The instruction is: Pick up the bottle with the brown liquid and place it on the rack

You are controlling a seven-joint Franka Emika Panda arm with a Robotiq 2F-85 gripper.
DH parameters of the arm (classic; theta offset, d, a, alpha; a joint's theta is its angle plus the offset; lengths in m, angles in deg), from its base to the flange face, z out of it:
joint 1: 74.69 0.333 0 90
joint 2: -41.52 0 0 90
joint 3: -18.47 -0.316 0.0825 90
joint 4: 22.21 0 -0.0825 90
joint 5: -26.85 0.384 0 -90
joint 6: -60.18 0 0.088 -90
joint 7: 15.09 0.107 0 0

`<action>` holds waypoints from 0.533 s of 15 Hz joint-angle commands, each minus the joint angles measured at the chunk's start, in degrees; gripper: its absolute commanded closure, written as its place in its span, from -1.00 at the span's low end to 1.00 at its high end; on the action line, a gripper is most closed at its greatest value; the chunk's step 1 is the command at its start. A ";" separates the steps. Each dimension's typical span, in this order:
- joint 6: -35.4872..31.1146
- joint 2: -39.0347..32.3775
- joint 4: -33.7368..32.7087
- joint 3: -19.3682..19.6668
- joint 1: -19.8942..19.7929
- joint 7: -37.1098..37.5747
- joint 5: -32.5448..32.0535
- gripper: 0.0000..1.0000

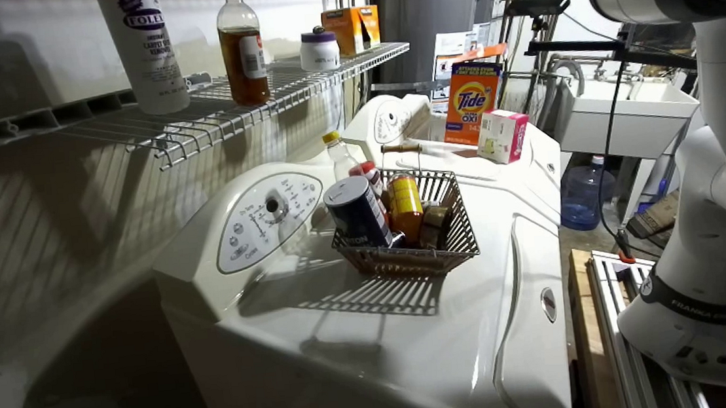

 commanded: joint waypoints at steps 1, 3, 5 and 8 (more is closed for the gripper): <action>-0.47 7.05 8.51 -0.38 0.52 -2.17 -0.78 -1.00; -1.45 10.61 13.09 -0.37 0.75 -1.87 -0.60 -1.00; -2.99 14.49 18.44 -0.57 0.50 -1.39 0.54 -1.00; -5.00 19.86 25.70 -0.53 0.41 -1.00 0.75 -1.00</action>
